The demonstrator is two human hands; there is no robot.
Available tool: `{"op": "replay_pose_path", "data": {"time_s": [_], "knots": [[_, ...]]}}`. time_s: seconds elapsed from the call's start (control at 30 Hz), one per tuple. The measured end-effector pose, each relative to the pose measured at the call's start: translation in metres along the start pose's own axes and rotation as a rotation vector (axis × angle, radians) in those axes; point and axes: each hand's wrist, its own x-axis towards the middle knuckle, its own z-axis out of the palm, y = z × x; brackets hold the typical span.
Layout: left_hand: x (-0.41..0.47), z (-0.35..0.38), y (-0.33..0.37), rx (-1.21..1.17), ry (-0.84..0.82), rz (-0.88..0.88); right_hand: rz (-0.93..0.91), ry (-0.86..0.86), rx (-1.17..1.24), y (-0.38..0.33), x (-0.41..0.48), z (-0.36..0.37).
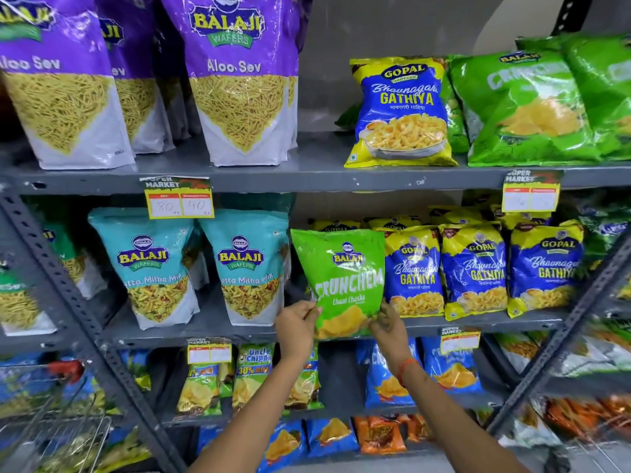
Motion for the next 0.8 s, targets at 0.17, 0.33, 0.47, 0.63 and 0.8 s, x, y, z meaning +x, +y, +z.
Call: {"op": "replay_pose_path", "data": {"time_s": [0.17, 0.33, 0.47, 0.63, 0.8], "knots": [[-0.016, -0.016, 0.019, -0.045, 0.045, 0.065, -0.1, 0.015, -0.051, -0.02, -0.012, -0.005], [-0.034, -0.049, 0.042, -0.143, 0.148, 0.125, -0.263, -0.003, -0.04, -0.053, -0.021, 0.002], [-0.039, -0.078, 0.072, -0.186, 0.217, 0.244, -0.42, 0.07, -0.024, -0.084, -0.034, 0.014], [-0.021, -0.108, 0.125, -0.214, 0.301, 0.404, -0.573, 0.124, 0.053, -0.146, -0.035, 0.026], [0.011, -0.132, 0.182, -0.13, 0.443, 0.613, -0.678, 0.109, 0.116, -0.217, -0.019, 0.031]]}}
